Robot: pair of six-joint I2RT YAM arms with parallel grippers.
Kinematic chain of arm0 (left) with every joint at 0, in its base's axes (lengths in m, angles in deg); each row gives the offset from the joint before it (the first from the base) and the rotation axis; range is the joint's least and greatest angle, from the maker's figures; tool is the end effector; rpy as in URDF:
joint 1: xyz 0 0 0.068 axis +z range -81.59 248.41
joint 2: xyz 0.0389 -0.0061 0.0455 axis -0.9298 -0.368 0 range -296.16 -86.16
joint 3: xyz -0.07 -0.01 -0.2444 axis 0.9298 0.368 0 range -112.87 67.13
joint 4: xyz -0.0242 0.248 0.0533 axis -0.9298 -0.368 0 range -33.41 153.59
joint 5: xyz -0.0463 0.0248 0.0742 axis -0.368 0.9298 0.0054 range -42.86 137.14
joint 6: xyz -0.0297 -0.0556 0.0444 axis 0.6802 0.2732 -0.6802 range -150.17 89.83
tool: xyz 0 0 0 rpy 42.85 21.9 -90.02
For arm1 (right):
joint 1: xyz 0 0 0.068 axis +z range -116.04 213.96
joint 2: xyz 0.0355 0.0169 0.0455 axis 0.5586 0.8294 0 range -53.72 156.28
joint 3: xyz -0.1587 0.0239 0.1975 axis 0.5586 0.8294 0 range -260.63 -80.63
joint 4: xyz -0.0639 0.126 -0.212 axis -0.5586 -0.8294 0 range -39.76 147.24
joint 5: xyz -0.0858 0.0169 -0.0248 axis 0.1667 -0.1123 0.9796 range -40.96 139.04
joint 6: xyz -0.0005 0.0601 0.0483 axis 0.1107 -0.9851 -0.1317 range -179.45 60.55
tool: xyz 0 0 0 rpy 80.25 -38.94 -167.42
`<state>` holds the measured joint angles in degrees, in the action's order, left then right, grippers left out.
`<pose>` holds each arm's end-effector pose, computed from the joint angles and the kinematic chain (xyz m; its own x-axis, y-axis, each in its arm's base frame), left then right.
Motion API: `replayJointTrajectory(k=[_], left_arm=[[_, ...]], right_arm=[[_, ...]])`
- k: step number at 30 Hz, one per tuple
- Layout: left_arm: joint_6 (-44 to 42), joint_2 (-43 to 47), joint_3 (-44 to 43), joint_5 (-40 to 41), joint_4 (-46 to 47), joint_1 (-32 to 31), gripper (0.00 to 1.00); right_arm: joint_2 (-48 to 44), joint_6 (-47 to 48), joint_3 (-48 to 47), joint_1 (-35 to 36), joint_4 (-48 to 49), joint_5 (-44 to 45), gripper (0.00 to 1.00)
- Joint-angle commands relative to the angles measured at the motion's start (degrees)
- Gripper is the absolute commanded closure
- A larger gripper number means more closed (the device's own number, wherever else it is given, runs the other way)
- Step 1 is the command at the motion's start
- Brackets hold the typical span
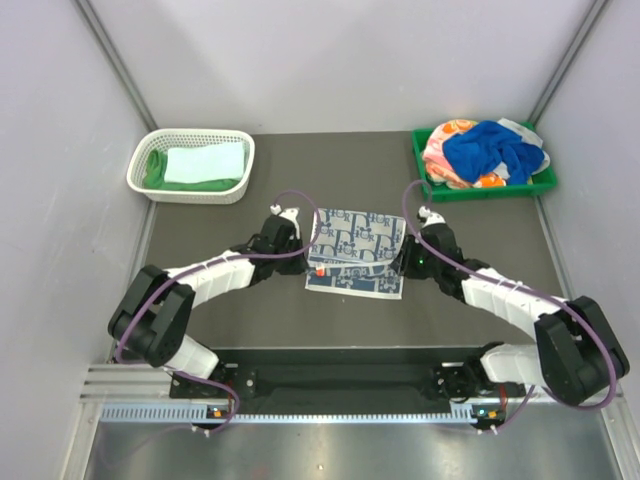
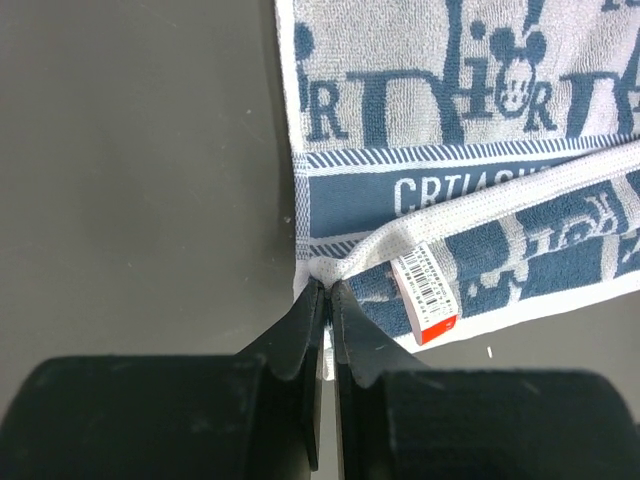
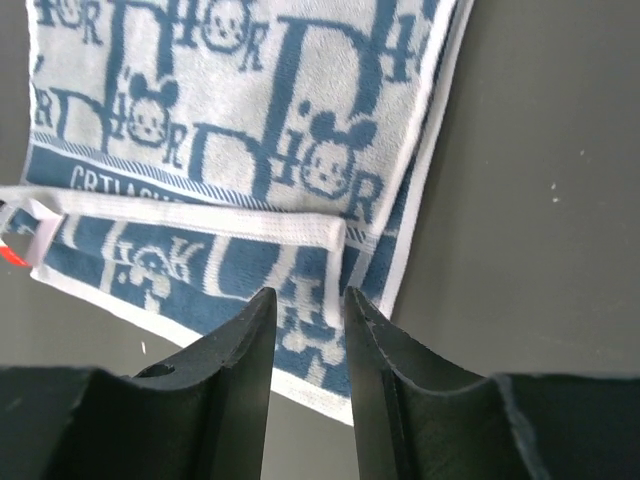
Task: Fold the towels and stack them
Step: Fold the towel
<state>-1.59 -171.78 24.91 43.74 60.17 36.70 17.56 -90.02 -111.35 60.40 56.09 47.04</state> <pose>0.2624 -0.1667 0.1362 -0.8124 -0.0593 -0.5801 0.1943 0.9104 -0.3652 0.2365 0.1201 0.1436 -0.7512 0.1939 -0.6309 -0.1004 0.9112 0.3996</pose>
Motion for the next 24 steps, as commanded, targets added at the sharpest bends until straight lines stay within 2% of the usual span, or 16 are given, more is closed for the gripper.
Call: replayJointTrajectory(k=[1,14,24], left_arm=[[-1.8,-0.2,0.2,-2.4,2.5,-0.6,0.92],[-3.9,-0.9,1.4,-3.9,1.0,-1.0,0.87],[-4.4,0.1,2.8,-3.1,0.0,-1.0,0.84]], right_arm=[[0.1,0.0,-3.5,1.6,-0.5,4.5,0.66],[6.1,-0.2,-5.1,3.4,0.7,6.1,0.66],[1.0,-0.5,-2.8,5.5,-0.7,7.2,0.66]])
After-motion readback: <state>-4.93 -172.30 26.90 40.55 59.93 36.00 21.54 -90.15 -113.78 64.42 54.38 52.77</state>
